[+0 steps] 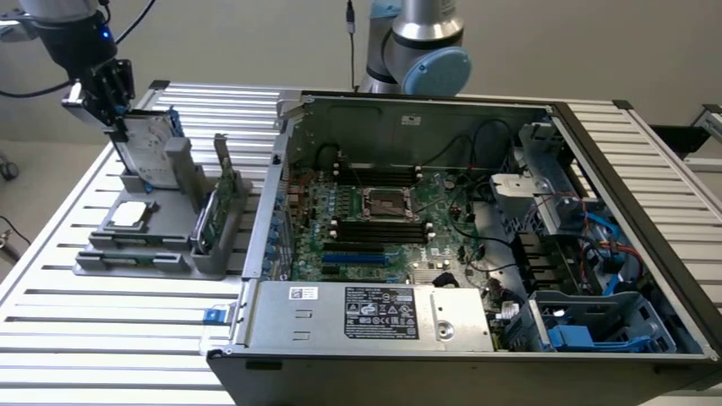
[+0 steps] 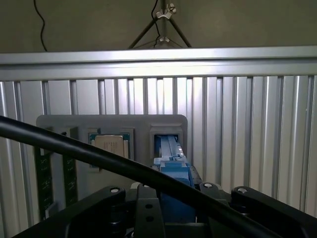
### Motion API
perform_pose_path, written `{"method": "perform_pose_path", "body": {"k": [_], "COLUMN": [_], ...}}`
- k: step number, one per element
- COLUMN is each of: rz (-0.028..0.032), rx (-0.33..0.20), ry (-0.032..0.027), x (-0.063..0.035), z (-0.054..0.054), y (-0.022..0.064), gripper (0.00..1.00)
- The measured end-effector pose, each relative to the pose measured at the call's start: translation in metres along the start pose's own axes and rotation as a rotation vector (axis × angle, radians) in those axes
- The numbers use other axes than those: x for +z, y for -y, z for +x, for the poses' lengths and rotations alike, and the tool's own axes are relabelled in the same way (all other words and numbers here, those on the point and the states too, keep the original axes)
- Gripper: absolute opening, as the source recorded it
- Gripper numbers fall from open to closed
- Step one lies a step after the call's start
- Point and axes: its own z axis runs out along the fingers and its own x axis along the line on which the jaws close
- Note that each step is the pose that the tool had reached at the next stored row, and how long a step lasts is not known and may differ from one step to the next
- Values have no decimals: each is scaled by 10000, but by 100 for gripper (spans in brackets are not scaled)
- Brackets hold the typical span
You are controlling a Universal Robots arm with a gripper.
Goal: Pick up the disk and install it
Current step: 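Pick up the disk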
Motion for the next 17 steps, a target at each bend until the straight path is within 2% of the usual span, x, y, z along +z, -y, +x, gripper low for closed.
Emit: {"method": "perform_pose_path", "body": {"k": [3, 6, 17], "rz": [0, 0, -1], "rx": [0, 0, -2], "ry": [0, 1, 1], "x": [-48, -144, -639], "z": [0, 2, 18], "y": [0, 1, 3], "gripper": [33, 33, 33]}}
